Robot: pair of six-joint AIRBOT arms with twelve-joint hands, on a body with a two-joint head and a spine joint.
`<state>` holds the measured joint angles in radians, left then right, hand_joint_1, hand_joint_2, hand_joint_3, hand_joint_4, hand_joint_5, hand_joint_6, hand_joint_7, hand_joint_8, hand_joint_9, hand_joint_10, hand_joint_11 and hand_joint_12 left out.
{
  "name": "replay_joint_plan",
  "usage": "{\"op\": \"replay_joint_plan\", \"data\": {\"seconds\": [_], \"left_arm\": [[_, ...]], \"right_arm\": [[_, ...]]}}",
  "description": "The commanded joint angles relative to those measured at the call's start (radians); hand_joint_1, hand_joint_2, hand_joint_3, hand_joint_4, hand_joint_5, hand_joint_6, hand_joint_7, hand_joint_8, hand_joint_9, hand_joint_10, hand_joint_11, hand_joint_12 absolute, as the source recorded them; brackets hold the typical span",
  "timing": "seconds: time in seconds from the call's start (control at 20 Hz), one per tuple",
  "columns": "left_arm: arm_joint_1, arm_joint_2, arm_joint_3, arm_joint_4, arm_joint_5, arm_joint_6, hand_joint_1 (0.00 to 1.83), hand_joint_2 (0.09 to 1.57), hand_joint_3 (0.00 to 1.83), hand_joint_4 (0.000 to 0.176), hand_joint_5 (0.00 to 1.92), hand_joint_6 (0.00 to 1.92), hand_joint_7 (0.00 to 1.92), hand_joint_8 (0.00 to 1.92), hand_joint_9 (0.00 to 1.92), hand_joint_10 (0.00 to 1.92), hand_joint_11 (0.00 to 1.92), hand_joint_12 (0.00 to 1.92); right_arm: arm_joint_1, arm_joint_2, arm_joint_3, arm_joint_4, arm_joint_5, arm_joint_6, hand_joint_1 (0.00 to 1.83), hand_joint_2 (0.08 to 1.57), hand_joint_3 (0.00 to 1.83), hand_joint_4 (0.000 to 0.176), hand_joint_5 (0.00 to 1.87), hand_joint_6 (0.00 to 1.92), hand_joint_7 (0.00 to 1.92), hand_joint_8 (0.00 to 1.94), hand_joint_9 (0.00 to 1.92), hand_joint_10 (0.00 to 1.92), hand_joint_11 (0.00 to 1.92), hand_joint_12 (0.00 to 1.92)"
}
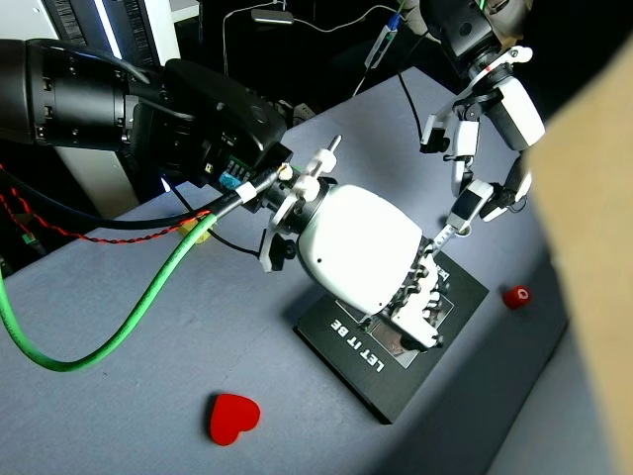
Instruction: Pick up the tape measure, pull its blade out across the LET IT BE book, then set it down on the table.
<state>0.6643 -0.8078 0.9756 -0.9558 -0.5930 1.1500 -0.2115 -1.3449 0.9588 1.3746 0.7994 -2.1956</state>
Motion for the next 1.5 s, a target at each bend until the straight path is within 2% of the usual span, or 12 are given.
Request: {"op": "replay_joint_plan", "data": {"seconds": [0.0, 0.5, 1.05, 1.45], "left_arm": [[-0.014, -0.001, 0.009, 0.028, -0.108, -0.017, 1.38, 1.09, 0.00, 0.000, 1.07, 0.70, 1.01, 0.86, 0.93, 1.25, 0.89, 1.00], [-0.025, -0.003, 0.009, 0.026, -0.116, -0.032, 1.38, 1.09, 0.00, 0.000, 1.08, 0.68, 1.00, 0.88, 0.94, 1.26, 0.91, 1.00], [-0.028, -0.005, 0.007, 0.008, -0.133, -0.045, 1.38, 1.09, 0.00, 0.000, 1.08, 0.67, 1.00, 0.88, 0.93, 1.26, 0.91, 1.00], [-0.023, -0.003, 0.004, 0.005, -0.147, -0.051, 1.38, 1.09, 0.00, 0.000, 1.08, 0.67, 1.00, 0.88, 0.94, 1.25, 0.90, 1.00]], "right_arm": [[0.005, -0.003, -0.001, -0.077, 0.038, 0.012, 1.08, 1.16, 0.00, 0.000, 0.67, 0.01, 0.75, 0.01, 0.71, 0.06, 0.20, 1.18], [-0.024, -0.047, 0.067, -0.152, 0.047, 0.082, 1.08, 1.16, 0.00, 0.000, 0.67, 0.00, 0.75, 0.01, 0.70, 0.04, 0.19, 1.18], [-0.033, -0.080, 0.123, -0.155, 0.032, 0.106, 1.08, 1.16, 0.00, 0.000, 0.68, 0.00, 0.75, 0.00, 0.69, 0.03, 0.19, 1.18], [-0.025, -0.085, 0.133, -0.155, 0.025, 0.115, 1.09, 1.16, 0.00, 0.000, 0.70, 0.01, 0.77, 0.01, 0.71, 0.04, 0.21, 1.19]]}}
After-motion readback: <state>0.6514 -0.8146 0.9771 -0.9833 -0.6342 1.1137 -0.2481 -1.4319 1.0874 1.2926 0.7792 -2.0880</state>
